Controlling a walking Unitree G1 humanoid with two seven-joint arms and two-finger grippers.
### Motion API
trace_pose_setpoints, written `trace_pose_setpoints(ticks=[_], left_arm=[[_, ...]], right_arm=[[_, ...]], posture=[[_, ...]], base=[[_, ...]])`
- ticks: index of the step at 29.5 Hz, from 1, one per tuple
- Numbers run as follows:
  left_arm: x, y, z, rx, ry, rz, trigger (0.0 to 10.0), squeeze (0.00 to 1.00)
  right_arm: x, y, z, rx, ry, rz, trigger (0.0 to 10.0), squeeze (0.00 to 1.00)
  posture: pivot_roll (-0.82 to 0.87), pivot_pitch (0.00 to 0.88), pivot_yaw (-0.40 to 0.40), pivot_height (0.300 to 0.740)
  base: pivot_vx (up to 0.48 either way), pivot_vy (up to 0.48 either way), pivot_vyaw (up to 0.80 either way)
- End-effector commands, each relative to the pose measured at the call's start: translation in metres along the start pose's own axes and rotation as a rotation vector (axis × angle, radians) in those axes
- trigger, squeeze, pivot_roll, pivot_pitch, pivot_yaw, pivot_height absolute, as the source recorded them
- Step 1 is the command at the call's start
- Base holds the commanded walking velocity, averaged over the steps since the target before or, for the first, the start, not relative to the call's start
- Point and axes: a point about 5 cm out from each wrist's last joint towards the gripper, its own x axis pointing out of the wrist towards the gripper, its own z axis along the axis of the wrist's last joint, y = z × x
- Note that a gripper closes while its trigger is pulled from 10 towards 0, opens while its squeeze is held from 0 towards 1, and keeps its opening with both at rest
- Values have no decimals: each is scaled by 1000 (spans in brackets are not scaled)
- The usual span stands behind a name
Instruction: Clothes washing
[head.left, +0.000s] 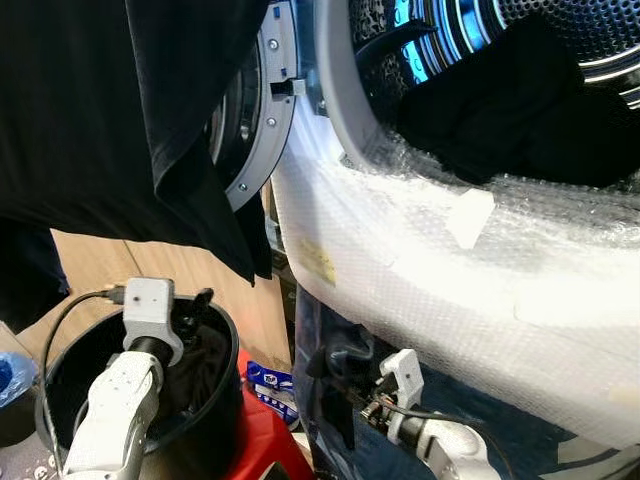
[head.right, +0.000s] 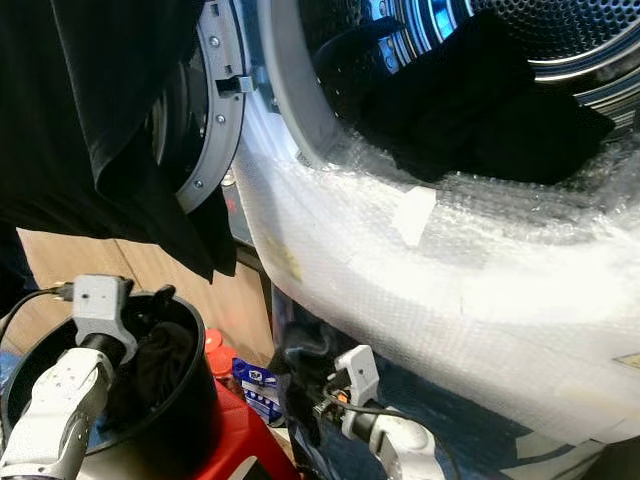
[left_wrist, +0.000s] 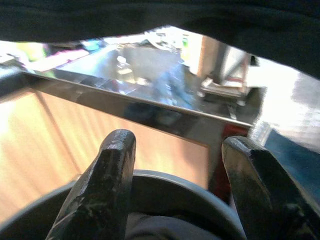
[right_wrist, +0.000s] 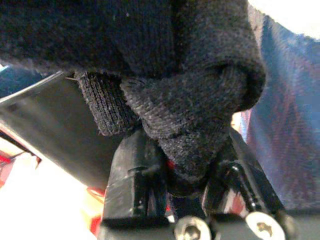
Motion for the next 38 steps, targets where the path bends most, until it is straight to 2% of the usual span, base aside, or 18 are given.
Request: trace_pose_setpoints(ticks=[1, 4, 11, 12, 14, 15, 17, 21, 22, 23, 24, 25, 28, 29, 31, 34, 38], left_arm=[[-5, 7, -3, 23, -18, 48, 10000, 0], [-14, 14, -11, 30, -16, 103, 10000, 0], [-13, 16, -19, 57, -9, 128, 10000, 0], [-10, 15, -20, 130, 2, 112, 10000, 0], [-9, 14, -21, 151, 1, 102, 10000, 0], [-7, 14, -20, 138, -9, 109, 10000, 0], [-5, 15, -19, 142, -18, 124, 10000, 0], [-5, 16, -22, 133, -10, 129, 10000, 0], [-5, 15, -24, 143, -7, 114, 10000, 0], [-5, 14, -26, 146, -4, 116, 10000, 0], [-4, 14, -26, 148, -2, 118, 10000, 0], [-4, 15, -27, 146, -4, 129, 10000, 0], [-3, 16, -28, 148, -1, 132, 10000, 0], [-3, 17, -29, 158, -1, 125, 10000, 0], [-4, 17, -29, 158, -1, 126, 10000, 0], [-4, 21, -29, 154, -2, 141, 10000, 0], [-5, 21, -32, 149, 2, 150, 10000, 0]], right_arm=[[0, 2, 7, -28, -33, 21, 0, 0], [-4, 4, 11, -53, -56, 41, 0, 0], [-14, 18, 30, -101, -121, 157, 0, 0], [-18, 23, 36, -130, -129, 192, 0, 0], [-20, 28, 44, -145, -154, 227, 0, 0], [-25, 37, 61, -138, -214, 289, 0, 0], [-31, 50, 83, -172, -266, 371, 0, 0], [-37, 68, 128, -197, -416, 467, 0, 0], [-40, 75, 158, -209, -526, 499, 0, 0], [-42, 77, 173, -216, -585, 506, 0, 0], [-44, 78, 182, -220, -620, 510, 0, 0], [-48, 77, 207, -219, -707, 489, 0, 0], [-57, 77, 242, -242, -807, 479, 0, 0], [-59, 76, 258, -282, -832, 468, 0, 0], [-59, 75, 263, -295, -838, 461, 0, 0], [-57, 61, 292, -285, -899, 380, 0, 0], [-51, 45, 318, -332, -902, 278, 0, 0]], posture=[[94, 0, 93, 740], [90, 0, 89, 740], [87, 0, 82, 740], [92, 0, 83, 740], [95, 0, 81, 740], [96, 0, 73, 740], [95, 0, 70, 740], [80, 0, 72, 740], [75, 0, 73, 740], [70, 0, 74, 740], [72, 0, 72, 740], [72, 0, 73, 740], [72, 0, 73, 740], [72, 0, 76, 740], [72, 0, 75, 740], [77, 0, 71, 740], [74, 0, 69, 740]], base=[[0, 0, 0], [0, 0, 0], [0, 0, 0], [0, 0, 0], [0, 0, 0], [0, 0, 0], [0, 0, 0], [0, 0, 0], [0, 0, 0], [0, 0, 0], [0, 0, 0], [0, 0, 0], [0, 0, 0], [0, 0, 0], [0, 0, 0], [0, 0, 0], [0, 0, 0]])
